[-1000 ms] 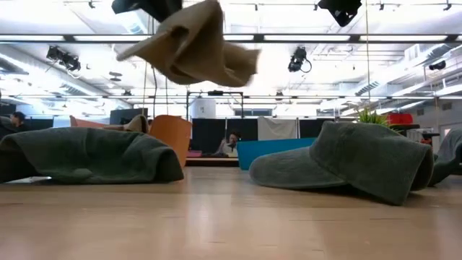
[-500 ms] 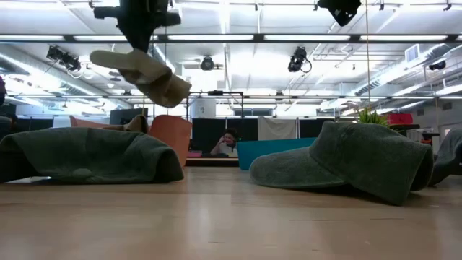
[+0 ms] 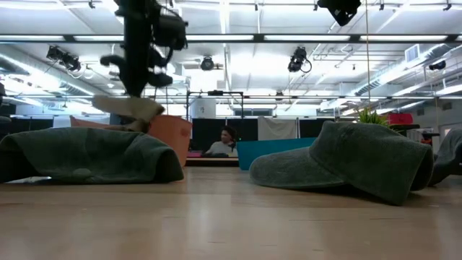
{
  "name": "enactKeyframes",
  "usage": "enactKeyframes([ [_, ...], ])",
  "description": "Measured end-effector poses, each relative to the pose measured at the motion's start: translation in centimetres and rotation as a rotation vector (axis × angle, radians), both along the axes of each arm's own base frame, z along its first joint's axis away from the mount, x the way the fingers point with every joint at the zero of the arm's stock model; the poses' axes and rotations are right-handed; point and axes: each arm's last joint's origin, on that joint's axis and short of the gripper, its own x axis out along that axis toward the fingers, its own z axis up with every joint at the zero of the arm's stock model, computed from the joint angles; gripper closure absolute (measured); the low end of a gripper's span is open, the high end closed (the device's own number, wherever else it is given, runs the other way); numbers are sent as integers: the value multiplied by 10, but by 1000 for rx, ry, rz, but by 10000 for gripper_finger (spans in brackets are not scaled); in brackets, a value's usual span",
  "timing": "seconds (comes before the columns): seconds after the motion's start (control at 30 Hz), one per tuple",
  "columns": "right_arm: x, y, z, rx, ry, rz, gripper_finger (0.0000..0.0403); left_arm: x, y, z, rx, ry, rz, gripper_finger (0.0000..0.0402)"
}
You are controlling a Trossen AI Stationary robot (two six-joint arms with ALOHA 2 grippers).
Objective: Pick & Place hat
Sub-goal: Put the brown cap into the orange bin
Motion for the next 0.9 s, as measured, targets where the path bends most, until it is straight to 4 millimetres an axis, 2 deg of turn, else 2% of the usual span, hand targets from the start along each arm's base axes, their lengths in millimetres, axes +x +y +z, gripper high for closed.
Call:
enactKeyframes([
  [0.2, 0, 0, 0, 0, 0, 0, 266, 3, 15, -39, 31, -96, -56, 392],
  [0.43, 0, 0, 0, 0, 0, -1, 266, -12, 15, -71, 0, -63, -33, 377],
  [0.7, 0, 0, 0, 0, 0, -2, 266, -11, 17, -85, 6, -155, -41, 313],
  [0.9, 0, 0, 0, 0, 0, -2, 266, -5, 20, -84, -53, -246, -71, 267],
])
